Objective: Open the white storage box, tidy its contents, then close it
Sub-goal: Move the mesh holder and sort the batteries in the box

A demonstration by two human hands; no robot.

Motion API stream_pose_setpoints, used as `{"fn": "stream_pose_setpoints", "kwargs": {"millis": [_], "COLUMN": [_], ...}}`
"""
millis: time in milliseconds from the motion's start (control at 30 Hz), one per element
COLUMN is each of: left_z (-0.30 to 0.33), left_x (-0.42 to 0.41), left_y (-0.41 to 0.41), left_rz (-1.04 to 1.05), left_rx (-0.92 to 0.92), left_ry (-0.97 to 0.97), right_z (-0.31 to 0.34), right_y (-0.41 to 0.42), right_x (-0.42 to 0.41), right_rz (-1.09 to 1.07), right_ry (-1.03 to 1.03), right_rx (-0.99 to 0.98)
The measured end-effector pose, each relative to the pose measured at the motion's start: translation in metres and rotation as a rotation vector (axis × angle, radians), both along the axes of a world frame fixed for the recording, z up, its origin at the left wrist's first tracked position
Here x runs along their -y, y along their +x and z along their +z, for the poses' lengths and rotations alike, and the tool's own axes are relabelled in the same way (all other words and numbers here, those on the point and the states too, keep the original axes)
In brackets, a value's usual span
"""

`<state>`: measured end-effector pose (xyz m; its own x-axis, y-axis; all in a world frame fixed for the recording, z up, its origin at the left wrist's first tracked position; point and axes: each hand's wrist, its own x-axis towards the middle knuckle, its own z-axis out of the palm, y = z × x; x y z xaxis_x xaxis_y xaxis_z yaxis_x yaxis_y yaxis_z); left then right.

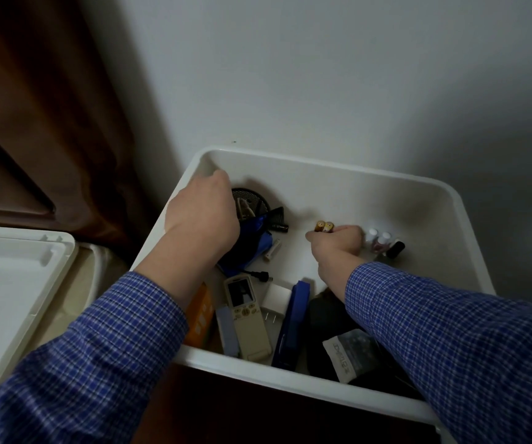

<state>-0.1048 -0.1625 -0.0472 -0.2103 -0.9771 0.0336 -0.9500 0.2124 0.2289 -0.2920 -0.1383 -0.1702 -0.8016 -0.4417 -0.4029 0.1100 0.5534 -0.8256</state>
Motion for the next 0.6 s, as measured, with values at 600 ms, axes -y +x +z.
{"fn": "stream_pose_setpoints", "kwargs": {"millis": [600], "left_z": [0.004], "left_x": [-0.002], "left_y": [0.006], "left_rz": [-0.058], "left_rx": [0.001], "left_ry": [0.044], "right_z": [0.035], "right_y": [0.0], "right_x": [-0.032], "right_rz": [0.41], "right_ry": [0.115], "right_rx": [-0.042]}}
